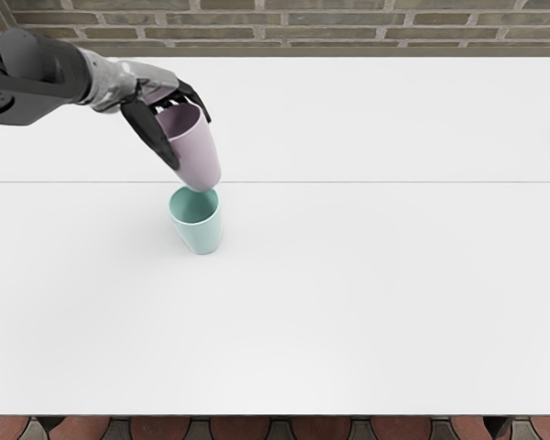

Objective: Pick up cup and place in cup with left hand

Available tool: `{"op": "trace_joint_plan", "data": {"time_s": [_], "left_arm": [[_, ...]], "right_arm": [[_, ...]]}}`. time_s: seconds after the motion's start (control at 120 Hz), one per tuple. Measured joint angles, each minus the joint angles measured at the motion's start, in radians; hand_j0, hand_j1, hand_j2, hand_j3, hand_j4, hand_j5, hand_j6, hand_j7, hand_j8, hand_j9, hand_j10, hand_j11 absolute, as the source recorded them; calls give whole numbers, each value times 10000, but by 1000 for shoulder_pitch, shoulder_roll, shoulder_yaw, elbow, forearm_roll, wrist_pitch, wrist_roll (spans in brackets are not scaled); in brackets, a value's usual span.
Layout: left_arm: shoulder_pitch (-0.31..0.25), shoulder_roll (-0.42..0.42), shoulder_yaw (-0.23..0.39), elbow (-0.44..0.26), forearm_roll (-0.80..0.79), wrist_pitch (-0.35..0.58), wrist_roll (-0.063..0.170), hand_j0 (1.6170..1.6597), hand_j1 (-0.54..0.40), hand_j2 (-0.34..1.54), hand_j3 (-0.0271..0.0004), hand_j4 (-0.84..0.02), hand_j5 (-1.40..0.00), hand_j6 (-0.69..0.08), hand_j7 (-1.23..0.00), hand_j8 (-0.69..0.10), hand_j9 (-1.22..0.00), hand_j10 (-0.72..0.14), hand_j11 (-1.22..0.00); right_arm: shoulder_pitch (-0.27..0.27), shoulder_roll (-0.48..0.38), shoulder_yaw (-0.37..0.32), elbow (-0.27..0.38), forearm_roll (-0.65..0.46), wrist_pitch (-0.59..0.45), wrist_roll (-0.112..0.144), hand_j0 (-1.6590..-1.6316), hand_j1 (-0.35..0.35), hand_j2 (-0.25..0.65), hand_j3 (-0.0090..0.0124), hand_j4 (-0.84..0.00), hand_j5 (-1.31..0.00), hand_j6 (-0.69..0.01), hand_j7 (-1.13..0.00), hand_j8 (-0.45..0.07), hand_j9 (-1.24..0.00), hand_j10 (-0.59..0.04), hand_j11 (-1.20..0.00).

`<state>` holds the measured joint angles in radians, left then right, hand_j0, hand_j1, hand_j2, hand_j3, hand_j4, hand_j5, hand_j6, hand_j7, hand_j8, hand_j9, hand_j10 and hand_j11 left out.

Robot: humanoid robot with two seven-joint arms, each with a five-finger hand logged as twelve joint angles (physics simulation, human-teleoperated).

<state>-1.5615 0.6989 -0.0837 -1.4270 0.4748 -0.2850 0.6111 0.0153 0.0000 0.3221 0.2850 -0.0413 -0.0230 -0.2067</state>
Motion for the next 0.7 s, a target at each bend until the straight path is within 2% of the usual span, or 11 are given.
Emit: {"op": "trace_joint_plan", "data": {"time_s": [0.175, 0.467, 0.7], "left_arm": [[-5, -1, 11, -9, -22, -2, 0, 16535, -2284, 1107, 0, -2038, -8132, -816, -7788, -1012, -7449, -3163, -7525], [-46, 16, 76, -31, -50, -28, 0, 16528, -2330, 1017, 0, -1918, -8290, -728, -7907, -899, -7563, -3106, -7672], [-55, 19, 110, -36, -62, -39, 0, 16525, -2347, 925, 0, -1728, -8511, -541, -8083, -847, -7699, -3028, -7795]], "right_arm": [[0, 0, 0, 0, 0, 0, 0, -16581, -3115, -65, 0, -307, -404, -305, -404, -306, -404, -307, -404], [0, 0, 0, 9, 0, 0, 0, -16581, -3116, -65, 0, -307, -403, -305, -404, -306, -404, -307, -404], [0, 0, 0, 11, 0, 0, 0, -16581, -3116, -65, 0, -307, -403, -304, -404, -306, -404, -307, -404]]}}
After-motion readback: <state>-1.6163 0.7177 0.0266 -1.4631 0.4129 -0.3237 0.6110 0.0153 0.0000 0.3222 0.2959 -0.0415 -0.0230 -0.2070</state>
